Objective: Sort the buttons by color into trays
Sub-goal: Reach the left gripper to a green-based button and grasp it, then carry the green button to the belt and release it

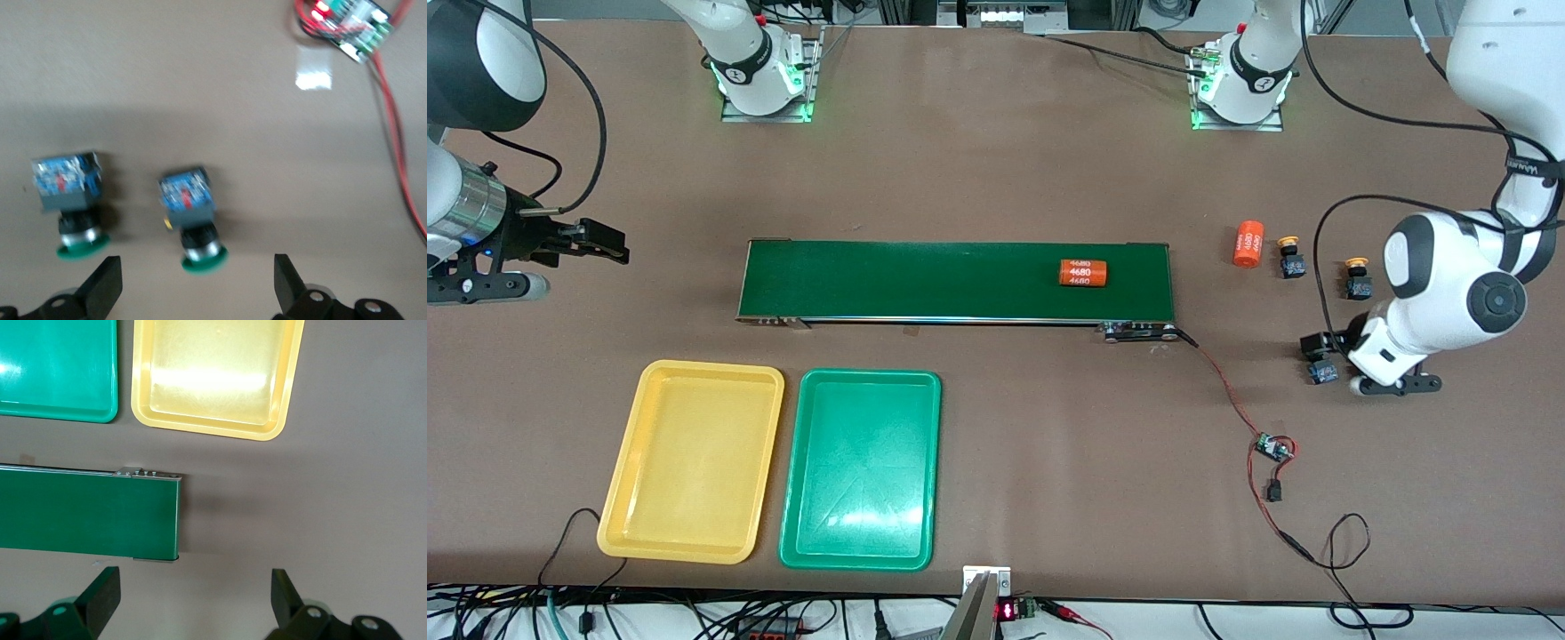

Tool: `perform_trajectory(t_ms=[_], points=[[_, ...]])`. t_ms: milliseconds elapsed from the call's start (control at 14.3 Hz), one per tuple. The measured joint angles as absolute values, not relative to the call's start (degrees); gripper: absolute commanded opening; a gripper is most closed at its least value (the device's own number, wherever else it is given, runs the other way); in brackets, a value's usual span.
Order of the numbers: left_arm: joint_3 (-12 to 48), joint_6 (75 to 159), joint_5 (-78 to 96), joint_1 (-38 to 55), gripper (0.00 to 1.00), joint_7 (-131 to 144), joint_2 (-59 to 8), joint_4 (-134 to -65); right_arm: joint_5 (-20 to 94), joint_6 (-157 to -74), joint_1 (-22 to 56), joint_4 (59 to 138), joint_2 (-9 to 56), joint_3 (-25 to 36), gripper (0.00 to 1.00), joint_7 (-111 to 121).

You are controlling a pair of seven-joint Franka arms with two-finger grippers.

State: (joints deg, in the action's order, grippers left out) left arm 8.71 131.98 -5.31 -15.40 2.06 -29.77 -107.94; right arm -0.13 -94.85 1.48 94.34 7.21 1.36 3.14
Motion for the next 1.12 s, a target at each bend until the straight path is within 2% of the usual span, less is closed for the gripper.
perform_trajectory(t_ms=[350,420,490,699,769,909,1119], points=[[8.51,138.73,-5.30,-15.42,0.99,2.81,-34.11,-107.29,0.40,-94.93,1.48,94.34,7.21,1.36,1.00,2.97],[8.51,139.21,-5.31,-15.42,0.94,2.85,-34.45,-107.30,0.43,-94.93,1.48,94.34,7.21,1.36,1.00,2.74],[8.51,139.74,-5.31,-15.42,0.83,2.86,-34.73,-107.32,0.47,-94.93,1.48,94.34,7.21,1.36,1.00,2.45],[8.51,141.16,-5.31,-15.42,0.29,2.87,-35.21,-107.78,0.60,-94.93,1.50,94.34,7.21,1.35,1.00,2.29],[8.51,141.35,-5.31,-15.42,0.19,2.87,-35.24,-107.93,0.61,-94.93,1.51,94.33,7.21,1.34,1.00,2.28],[8.51,141.47,-5.31,-15.42,0.02,2.85,-35.23,-108.00,0.63,-94.93,1.52,94.34,7.21,1.33,1.00,2.28],[8.53,141.49,-5.31,-15.40,0.00,2.16,-35.04,-108.00,0.64,-94.93,1.53,94.34,7.21,1.33,1.00,2.27]])
